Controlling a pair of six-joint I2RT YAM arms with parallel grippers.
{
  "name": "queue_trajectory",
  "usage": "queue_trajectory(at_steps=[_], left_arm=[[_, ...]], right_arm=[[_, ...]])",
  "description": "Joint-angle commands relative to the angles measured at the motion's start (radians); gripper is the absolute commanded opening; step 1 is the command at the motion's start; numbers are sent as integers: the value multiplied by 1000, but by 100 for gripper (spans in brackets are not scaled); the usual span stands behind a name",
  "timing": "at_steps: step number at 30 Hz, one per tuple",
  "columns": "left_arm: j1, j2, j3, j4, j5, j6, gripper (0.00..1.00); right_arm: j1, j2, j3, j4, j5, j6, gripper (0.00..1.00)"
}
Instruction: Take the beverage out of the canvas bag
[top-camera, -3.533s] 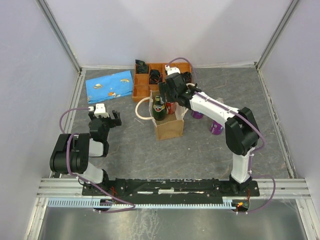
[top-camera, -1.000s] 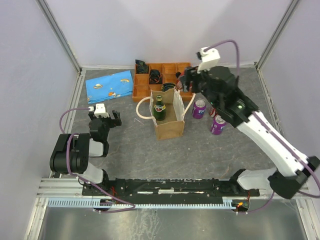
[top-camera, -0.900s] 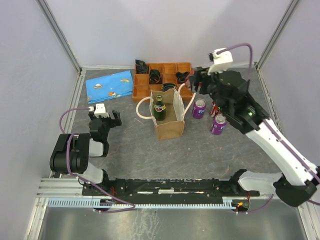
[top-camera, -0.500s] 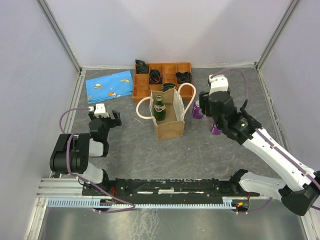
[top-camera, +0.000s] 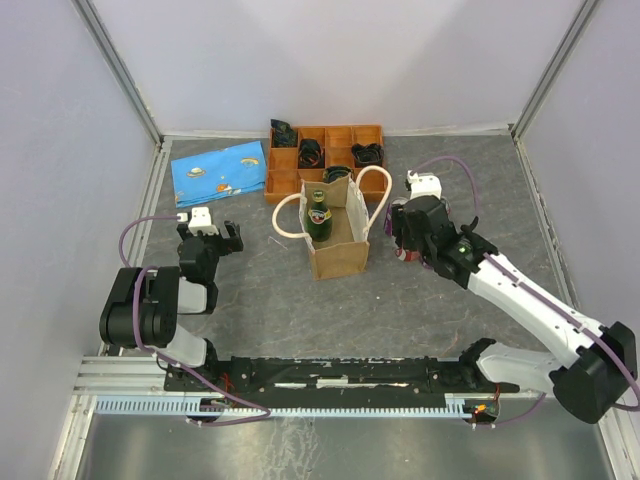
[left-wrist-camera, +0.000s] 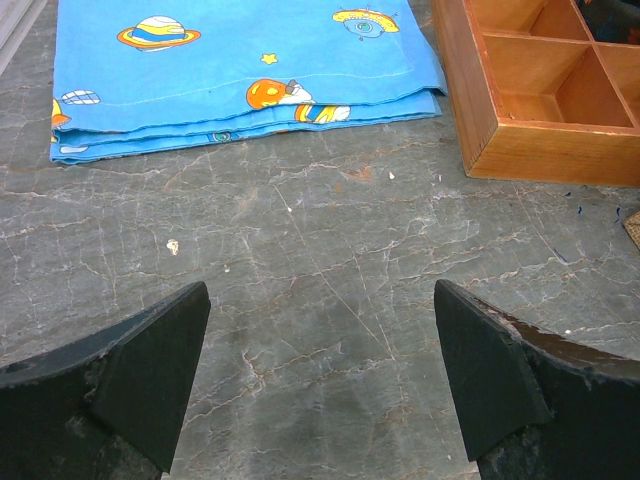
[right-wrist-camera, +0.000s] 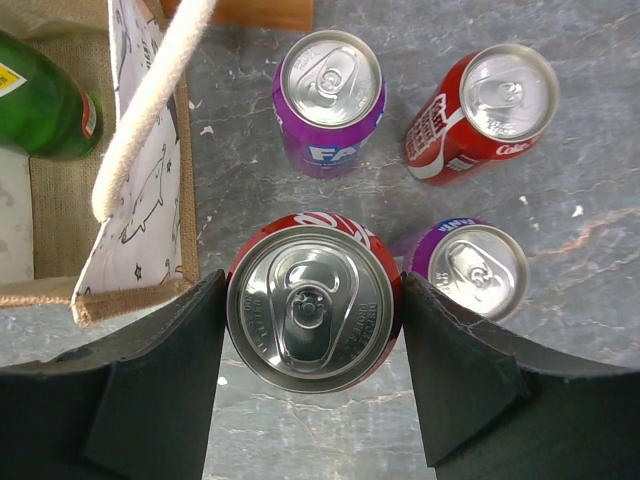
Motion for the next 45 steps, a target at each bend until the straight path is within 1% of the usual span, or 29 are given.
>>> queue_trajectory(at_steps=[1,10,16,24,25,27,28,29,30,31,32,33,35,38,42,45], left_arm=[[-3,-5,9,36,-8,39,99],[-3,-5,9,35,-8,40,99],[-2,-5,9,35,-9,39,99],[-3,-4,9,36,-8,40,99],[-2,-4,9,35,-8,39,99],[-3,-5,9,35,-8,40,99],[-3,-5,9,35,-8,40,99],[-3,-4,9,36,-8,40,99],[-4,-4,9,36,-8,39,99],[-2,-5,9,36,-8,40,99],[-3,-5,9,36,-8,40,99],[-3,-5,9,35,-8,39,99],[-3,-5,9,36,-8,40,99],[-3,-5,9,35,-8,40,99],[-3,-5,9,36,-8,40,99],[-3,-5,9,35,-8,40,99]], right_arm=[[-49,23,-12,180,-81,48,0],[-107,95,-65,286,-122,56,0],[-120,136,-97,337,-131,62,0],[-137,187,-116,349,-122,76,0],[-137,187,-118,347,-116,76,1],[-136,189,-121,342,-105,76,9],[-137,190,-122,340,-102,76,15],[-136,190,-122,334,-100,76,26],[-136,190,-124,329,-99,76,39],[-137,192,-123,323,-99,75,55],[-136,193,-123,317,-99,76,67],[-136,193,-120,308,-99,77,75],[-136,190,-113,293,-103,78,79],[-137,176,-105,280,-109,74,80],[-135,140,-84,253,-106,58,79],[-126,100,-67,223,-91,48,75]])
